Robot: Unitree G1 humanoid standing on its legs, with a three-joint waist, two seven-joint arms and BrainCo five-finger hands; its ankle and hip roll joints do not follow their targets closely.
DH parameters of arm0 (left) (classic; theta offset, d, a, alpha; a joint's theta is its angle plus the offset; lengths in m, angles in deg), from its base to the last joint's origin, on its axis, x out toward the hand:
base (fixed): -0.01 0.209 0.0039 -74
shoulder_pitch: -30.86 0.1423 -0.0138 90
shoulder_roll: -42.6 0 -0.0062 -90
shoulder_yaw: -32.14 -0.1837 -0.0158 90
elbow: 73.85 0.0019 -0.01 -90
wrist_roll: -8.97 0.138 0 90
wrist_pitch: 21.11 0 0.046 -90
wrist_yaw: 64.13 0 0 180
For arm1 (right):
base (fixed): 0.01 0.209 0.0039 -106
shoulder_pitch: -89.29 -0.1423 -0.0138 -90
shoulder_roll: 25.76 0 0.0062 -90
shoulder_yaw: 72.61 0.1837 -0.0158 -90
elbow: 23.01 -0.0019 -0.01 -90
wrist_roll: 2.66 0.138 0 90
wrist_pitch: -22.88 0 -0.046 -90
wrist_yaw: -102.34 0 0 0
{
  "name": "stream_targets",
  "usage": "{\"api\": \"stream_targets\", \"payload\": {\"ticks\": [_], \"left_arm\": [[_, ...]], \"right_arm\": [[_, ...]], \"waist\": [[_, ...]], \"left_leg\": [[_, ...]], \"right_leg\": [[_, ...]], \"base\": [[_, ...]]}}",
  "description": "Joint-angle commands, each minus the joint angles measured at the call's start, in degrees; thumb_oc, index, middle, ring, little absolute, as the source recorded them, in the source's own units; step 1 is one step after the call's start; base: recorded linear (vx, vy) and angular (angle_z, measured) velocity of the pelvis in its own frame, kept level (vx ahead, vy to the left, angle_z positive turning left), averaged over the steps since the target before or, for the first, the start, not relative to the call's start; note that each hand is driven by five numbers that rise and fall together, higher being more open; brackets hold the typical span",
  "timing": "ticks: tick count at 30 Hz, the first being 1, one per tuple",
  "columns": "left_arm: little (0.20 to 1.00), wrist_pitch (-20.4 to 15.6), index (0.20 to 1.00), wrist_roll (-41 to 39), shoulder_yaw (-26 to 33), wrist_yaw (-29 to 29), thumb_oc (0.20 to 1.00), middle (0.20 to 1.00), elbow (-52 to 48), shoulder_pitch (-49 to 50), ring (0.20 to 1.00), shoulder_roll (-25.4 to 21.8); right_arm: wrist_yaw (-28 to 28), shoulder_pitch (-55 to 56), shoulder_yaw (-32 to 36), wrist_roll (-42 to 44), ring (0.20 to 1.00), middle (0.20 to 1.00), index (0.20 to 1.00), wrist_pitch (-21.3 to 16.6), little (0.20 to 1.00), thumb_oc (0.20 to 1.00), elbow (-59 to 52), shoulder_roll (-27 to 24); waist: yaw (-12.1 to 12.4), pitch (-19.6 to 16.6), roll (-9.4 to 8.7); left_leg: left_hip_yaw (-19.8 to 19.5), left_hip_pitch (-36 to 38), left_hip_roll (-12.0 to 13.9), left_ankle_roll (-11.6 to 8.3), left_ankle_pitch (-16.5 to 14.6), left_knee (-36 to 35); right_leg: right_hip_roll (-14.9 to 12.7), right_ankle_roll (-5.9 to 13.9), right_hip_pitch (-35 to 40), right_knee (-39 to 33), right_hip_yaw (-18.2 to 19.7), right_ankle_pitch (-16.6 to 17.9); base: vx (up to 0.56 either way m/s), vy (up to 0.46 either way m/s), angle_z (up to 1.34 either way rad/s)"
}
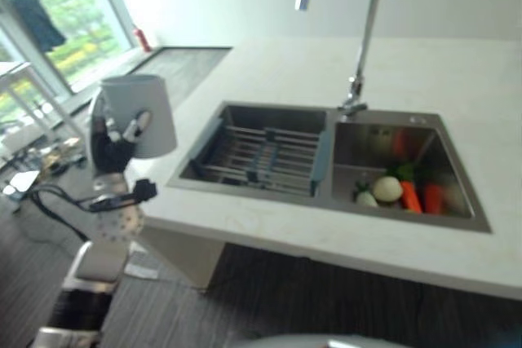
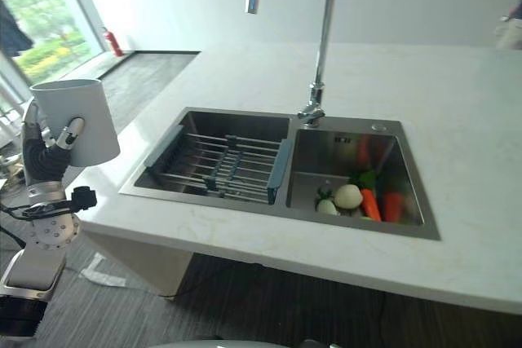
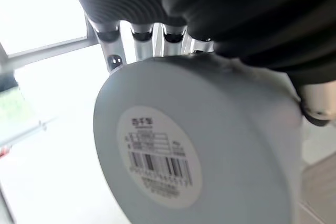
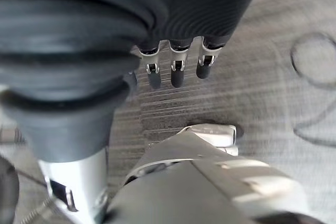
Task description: Place the dishes in the dishwasher.
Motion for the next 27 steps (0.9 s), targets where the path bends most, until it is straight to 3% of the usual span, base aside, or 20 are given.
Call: {"api": "stream_targets", "payload": {"ticks": [1, 3, 6, 7, 9, 10, 11, 13, 15, 18, 20, 23, 24, 25, 27], "left_arm": [[0.200, -7.38, 0.200, -0.11, 5.68, -1.17, 0.200, 0.200, -4.84, -4.80, 0.200, -2.06], [0.200, -8.91, 0.200, -0.18, 5.54, 0.24, 0.200, 0.200, -3.62, -5.91, 0.200, -0.83], [0.200, -9.54, 0.200, 1.63, 2.71, -0.97, 0.200, 0.200, -2.74, -8.08, 0.200, 1.33], [0.200, -9.57, 0.200, 1.76, 2.28, -0.99, 0.200, 0.200, -3.06, -8.29, 0.200, 1.70], [0.200, -9.71, 0.200, 1.21, 1.87, -0.55, 0.200, 0.200, -3.35, -8.42, 0.200, 2.22], [0.200, -9.37, 0.200, 0.77, 1.40, 0.02, 0.200, 0.200, -3.32, -8.72, 0.200, 2.43], [0.200, -9.36, 0.200, -0.03, 1.14, 1.35, 0.200, 0.200, -3.20, -8.85, 0.200, 2.25], [0.200, -8.74, 0.200, -0.14, 1.85, 2.81, 0.200, 0.200, -4.85, -7.66, 0.200, 2.06], [0.200, -8.86, 0.200, -1.21, 2.99, 4.62, 0.200, 0.200, -5.94, -6.37, 0.200, 1.00], [0.200, -9.47, 0.200, -3.16, 3.50, 7.26, 0.200, 0.200, -6.99, -5.48, 0.200, -0.57], [0.200, -11.42, 0.200, -3.33, -0.22, 8.62, 0.200, 0.200, -6.14, -7.17, 0.200, -0.49], [0.200, -11.84, 0.200, -4.08, -4.83, 9.64, 0.200, 0.200, -4.14, -10.79, 0.200, 0.08], [0.200, -11.05, 0.200, -3.70, -6.35, 9.88, 0.200, 0.200, -3.66, -12.22, 0.200, 0.77], [0.200, -8.95, 0.200, -4.38, -8.20, 11.00, 0.200, 0.200, -2.97, -14.03, 0.200, 1.70], [0.200, -7.57, 0.200, -2.69, -8.58, 11.01, 0.200, 0.200, -2.71, -14.19, 0.200, 2.79]], "right_arm": [[2.06, -4.69, -2.84, 0.27, 1.000, 1.000, 1.000, 1.03, 1.000, 1.000, -0.66, 2.92], [1.24, -5.88, -3.37, 1.95, 1.000, 1.000, 1.000, 1.56, 1.000, 1.000, -1.29, 2.90], [0.76, -6.18, -2.70, 1.46, 1.000, 1.000, 1.000, 1.67, 1.000, 1.000, -2.10, 2.67], [0.80, -6.14, -2.33, 1.00, 1.000, 1.000, 1.000, 1.45, 1.000, 1.000, -2.04, 2.73], [0.48, -5.69, -1.62, 0.74, 1.000, 1.000, 1.000, 0.78, 1.000, 1.000, -2.11, 2.77], [0.95, -5.11, -1.56, -0.27, 1.000, 1.000, 1.000, 0.12, 1.000, 1.000, -2.07, 2.81], [0.38, -4.73, -1.69, -0.81, 1.000, 1.000, 1.000, -0.55, 1.000, 1.000, -2.11, 3.36], [0.10, -4.97, -1.28, -0.70, 1.000, 1.000, 1.000, -0.62, 1.000, 1.000, -2.33, 4.25], [-0.32, -5.60, -1.28, -0.52, 1.000, 1.000, 1.000, -0.42, 1.000, 1.000, -3.28, 4.91], [-0.12, -6.42, -0.81, 3.68, 1.000, 1.000, 1.000, -1.49, 1.000, 1.000, -5.43, 5.44], [1.98, -5.33, 0.89, 8.26, 1.000, 1.000, 1.000, -1.14, 1.000, 1.000, -7.09, 4.45], [4.43, -4.08, 1.88, 10.13, 1.000, 1.000, 1.000, -1.37, 1.000, 1.000, -6.24, 2.70], [5.27, -3.67, 2.39, 10.48, 1.000, 1.000, 1.000, -1.02, 1.000, 1.000, -5.59, 1.87], [6.02, -2.86, 4.01, 9.12, 1.000, 1.000, 1.000, 0.44, 1.000, 1.000, -4.23, 0.50], [5.99, -3.00, 3.94, 7.09, 1.000, 1.000, 1.000, 1.70, 1.000, 1.000, -3.48, 0.03]], "waist": [[0.29, 3.92, 1.40], [0.31, 4.70, 1.06], [-0.54, 5.42, -1.28], [-0.81, 5.11, -1.42], [-1.44, 4.33, -0.72], [-1.90, 3.66, 0.02], [-1.99, 3.09, 0.32], [-0.68, 2.72, 0.08], [1.14, 2.63, -0.29], [2.93, 3.03, -0.55], [-0.02, 4.01, -0.59], [-2.52, 3.65, -2.05], [-3.38, 3.23, -2.78], [-4.88, 2.36, -3.86], [-4.53, 2.47, -4.31]], "left_leg": [[-1.81, -8.55, 3.31, -3.46, -0.11, 8.95], [2.05, -7.25, 2.70, -2.77, -0.47, 8.95], [9.97, -0.40, -1.49, 0.65, 1.08, 8.95], [10.25, 2.67, -2.06, 0.35, 0.32, 8.95], [13.23, 5.24, -0.97, 0.03, 0.27, 8.95], [14.08, 5.30, -0.63, 0.19, -1.20, 8.95], [14.49, 5.33, -2.02, 1.69, -6.61, 8.95], [12.50, 5.07, -5.18, 3.34, -10.75, 8.95], [11.67, 4.97, -6.91, 4.31, -12.19, 8.95], [10.00, 4.45, -8.50, 6.58, -12.90, 8.95], [4.30, 2.83, -9.60, 8.61, -10.59, 8.95], [-1.32, 1.54, -11.59, 9.34, -10.00, 8.95], [-3.23, 1.16, -12.38, 9.37, -10.13, 8.95], [-5.93, 0.33, -13.17, 9.15, -9.81, 8.95], [-6.38, -0.21, -12.77, 8.55, -9.64, 8.95]], "right_leg": [[-2.08, 4.26, 6.62, -9.97, -3.13, 3.57], [-3.00, 4.19, 7.23, -9.97, -5.70, 3.48], [-5.78, 3.19, 7.00, -9.97, -8.11, 4.90], [-5.73, 3.03, 7.52, -9.97, -8.04, 3.99], [-6.36, 3.06, 7.57, -9.97, -10.62, 4.51], [-6.76, 3.70, 7.59, -9.97, -12.00, 5.02], [-8.39, 5.35, 7.45, -9.97, -12.93, 6.63], [-10.57, 7.84, 7.06, -9.97, -13.18, 8.76], [-12.80, 9.42, 7.31, -9.97, -14.67, 11.03], [-13.66, 9.19, 8.86, -9.97, -16.66, 13.26], [-7.83, 6.39, 7.37, -9.97, -6.55, 11.67], [-3.51, 6.04, 5.93, -9.97, 3.61, 9.33], [-2.22, 5.92, 5.16, -9.97, 7.21, 9.05], [0.18, 6.07, 2.91, -9.97, 13.14, 9.80], [0.89, 5.34, 3.47, -9.97, 11.99, 9.00]], "base": [[-0.31, -0.115, 1.04], [-0.22, -0.002, 1.71], [-0.21, 0.058, 1.55], [-0.17, 0.227, 1.65], [-0.18, 0.391, 1.22], [-0.25, 0.649, 1.80], [-0.21, 0.680, 1.38], [-0.16, 0.566, 1.83], [-0.12, 0.417, 1.09], [-0.12, 0.419, 0.57], [-0.09, 0.198, 1.16], [0.03, -0.034, 2.24], [0.12, -0.165, 2.17], [0.12, -0.202, 2.09], [0.05, -0.243, 1.96]]}}
